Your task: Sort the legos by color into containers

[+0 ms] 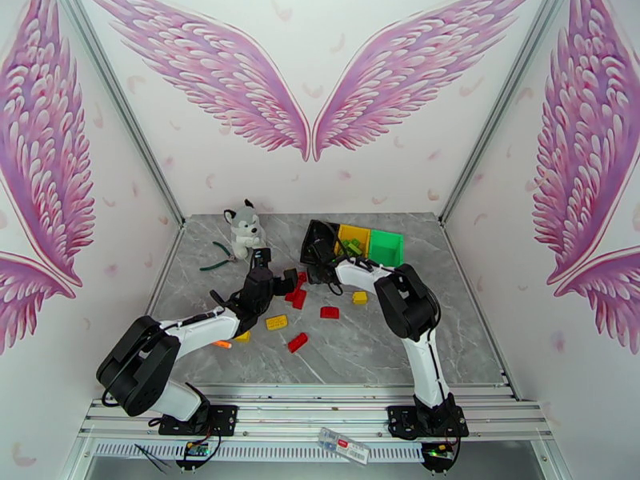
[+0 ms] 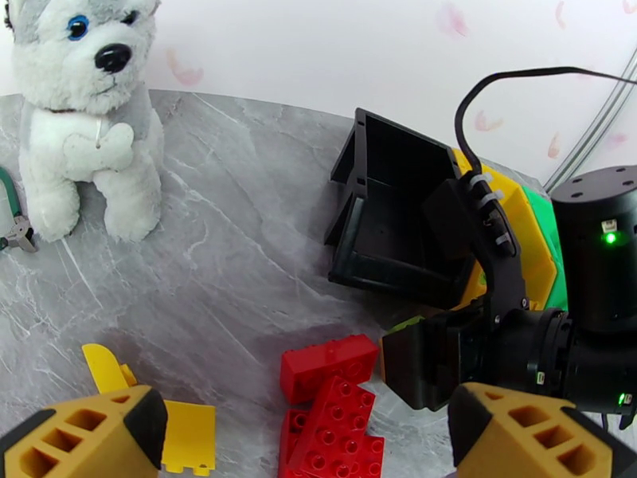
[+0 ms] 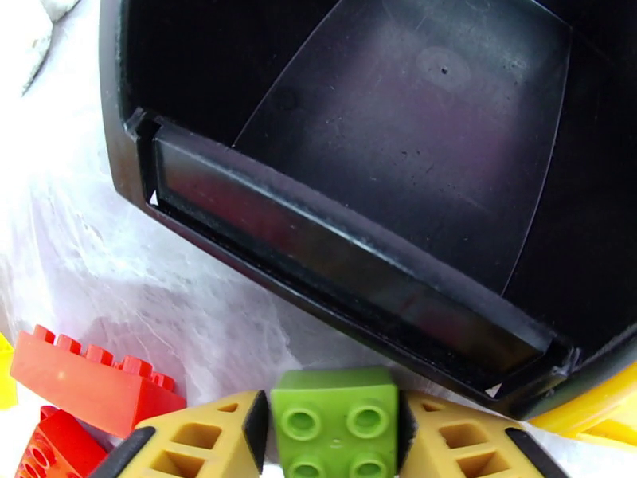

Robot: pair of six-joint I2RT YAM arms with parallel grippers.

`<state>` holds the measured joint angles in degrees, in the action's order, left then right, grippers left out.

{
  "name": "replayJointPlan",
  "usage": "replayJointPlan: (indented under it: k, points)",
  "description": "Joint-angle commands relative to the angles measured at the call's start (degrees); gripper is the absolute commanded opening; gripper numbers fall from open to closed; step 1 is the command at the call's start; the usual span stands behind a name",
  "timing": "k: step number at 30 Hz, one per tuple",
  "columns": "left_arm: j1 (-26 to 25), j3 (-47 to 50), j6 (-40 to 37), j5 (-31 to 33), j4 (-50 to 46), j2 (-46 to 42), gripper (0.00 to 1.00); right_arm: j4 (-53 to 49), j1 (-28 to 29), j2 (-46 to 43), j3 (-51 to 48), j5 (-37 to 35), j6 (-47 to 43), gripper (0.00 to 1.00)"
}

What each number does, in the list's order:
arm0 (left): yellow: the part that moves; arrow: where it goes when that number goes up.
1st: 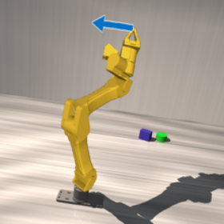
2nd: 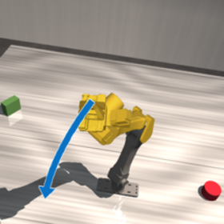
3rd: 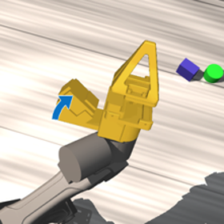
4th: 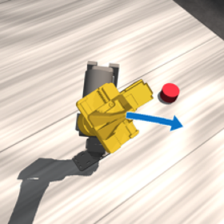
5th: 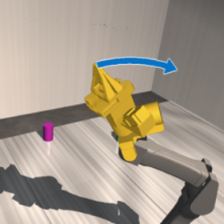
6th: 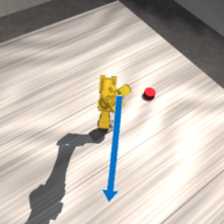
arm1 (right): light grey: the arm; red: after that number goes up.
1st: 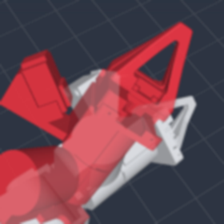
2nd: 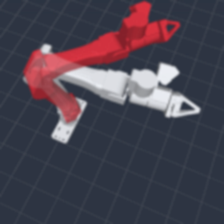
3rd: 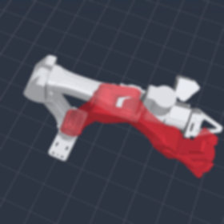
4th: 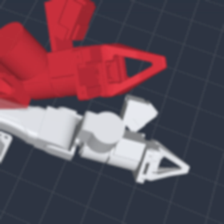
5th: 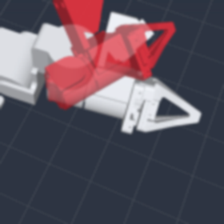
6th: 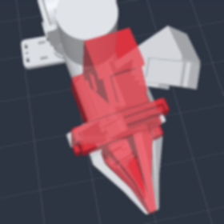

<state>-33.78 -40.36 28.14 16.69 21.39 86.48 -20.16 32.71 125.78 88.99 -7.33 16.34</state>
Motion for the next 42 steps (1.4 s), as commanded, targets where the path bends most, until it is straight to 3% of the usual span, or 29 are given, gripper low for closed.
replayJointPlan:
  k: [1, 7, 17, 26, 33, 36, 42]
  points:
    - [0.3, -0.2, 0.5, -0.6, 1.0, 0.6, 0.99, -0.8, 0.4, 0.7, 1.3, -0.8, -0.6, 0.39]
    - [0.2, -1.3, 0.2, -1.7, 0.9, 1.4, 0.99, 0.1, 0.4, -2.0, -1.2, 0.4, 0.1, 0.31]
    - [-1.8, -6.6, -2.9, -2.9, 0.1, 4.5, 0.99, 3.2, -0.5, -14.2, -10.9, 0.1, 1.3, 0.28]
    - [-5.0, -14.4, -6.8, -4.8, -0.5, 10.6, 0.99, 6.0, -8.0, -21.0, -16.8, -0.6, 5.3, 0.27]
    - [-8.1, -21.8, -10.0, -6.1, -2.9, 15.5, 0.99, 6.3, -12.2, -19.3, -13.3, -0.6, 6.7, 0.27]
    - [-8.8, -22.8, -10.8, -5.5, -3.5, 16.0, 0.98, 5.0, -13.0, -17.5, -10.2, -1.5, 6.9, 0.28]
    - [-9.1, -21.0, -11.1, -3.7, -3.7, 14.4, 0.98, 3.5, -13.4, -16.0, -6.9, -1.9, 6.3, 0.52]
